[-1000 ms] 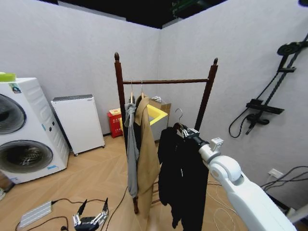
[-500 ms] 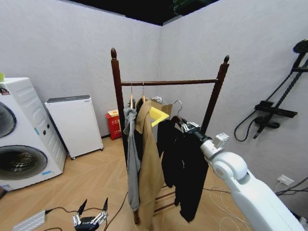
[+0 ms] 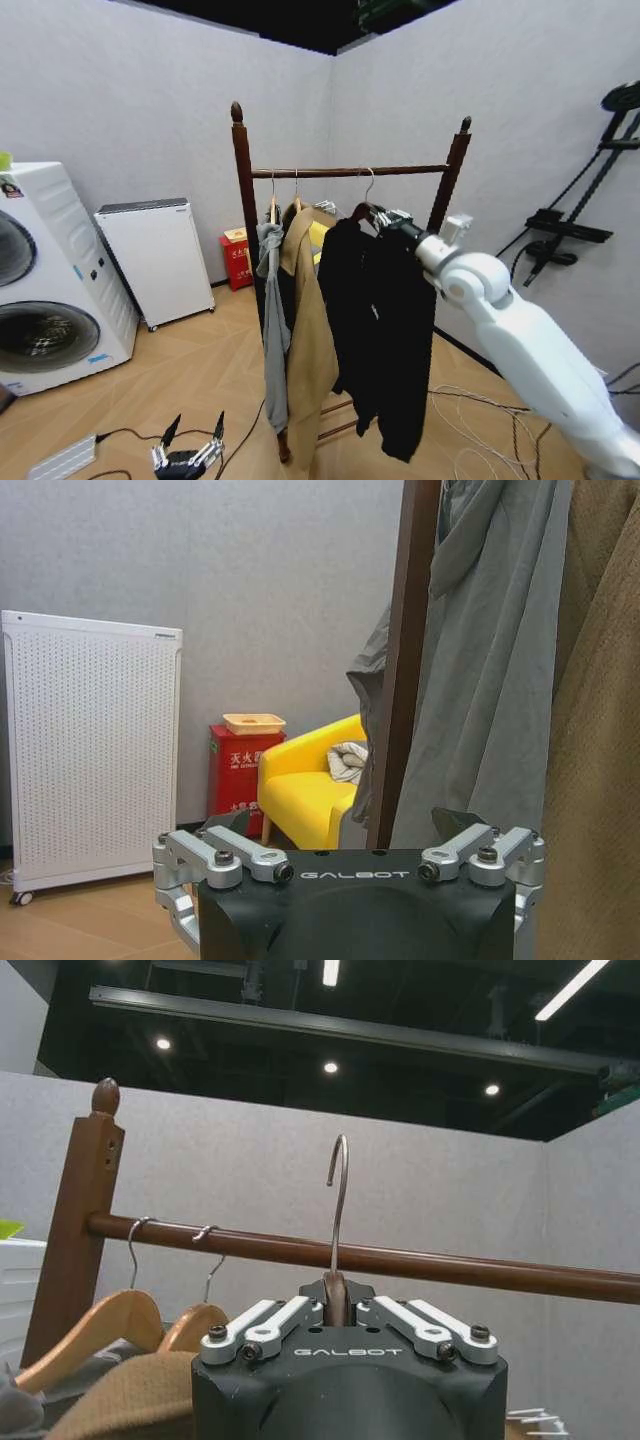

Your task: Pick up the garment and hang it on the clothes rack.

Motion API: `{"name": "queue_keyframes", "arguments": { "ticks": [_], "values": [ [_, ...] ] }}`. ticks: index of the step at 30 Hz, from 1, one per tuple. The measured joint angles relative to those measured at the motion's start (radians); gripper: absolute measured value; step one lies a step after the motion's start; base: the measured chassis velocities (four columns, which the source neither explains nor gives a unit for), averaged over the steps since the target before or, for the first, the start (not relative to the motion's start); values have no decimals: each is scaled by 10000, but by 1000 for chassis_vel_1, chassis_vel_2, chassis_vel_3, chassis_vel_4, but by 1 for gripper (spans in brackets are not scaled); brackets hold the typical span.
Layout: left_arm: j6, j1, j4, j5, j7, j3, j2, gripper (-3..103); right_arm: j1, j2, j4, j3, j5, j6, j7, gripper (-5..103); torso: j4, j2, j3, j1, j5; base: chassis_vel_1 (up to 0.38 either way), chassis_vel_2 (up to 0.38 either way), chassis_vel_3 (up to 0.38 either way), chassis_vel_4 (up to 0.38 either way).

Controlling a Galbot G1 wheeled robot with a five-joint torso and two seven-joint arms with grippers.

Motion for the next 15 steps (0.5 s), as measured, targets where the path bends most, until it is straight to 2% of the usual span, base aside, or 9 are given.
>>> {"name": "queue_keyframes", "arguments": {
  "ticks": [6, 10, 15],
  "values": [
    [0, 0, 0, 0, 0, -1, 0, 100, 1370, 721, -1008, -1168, 707, -469, 386, 9, -1, 0, 0, -1, 1, 0, 0, 0, 0],
    [0, 0, 0, 0, 0, 0, 0, 100, 2007, 1169, -1940, -1673, 643, -547, 388, 9, -1, -1, 1, 0, 2, 0, 0, 0, 0],
    [0, 0, 0, 0, 0, 0, 0, 100, 2316, 1378, -2401, -1906, 527, -660, 262, 9, -2, 0, 0, -1, 1, 0, 0, 0, 0]
  ]
}}
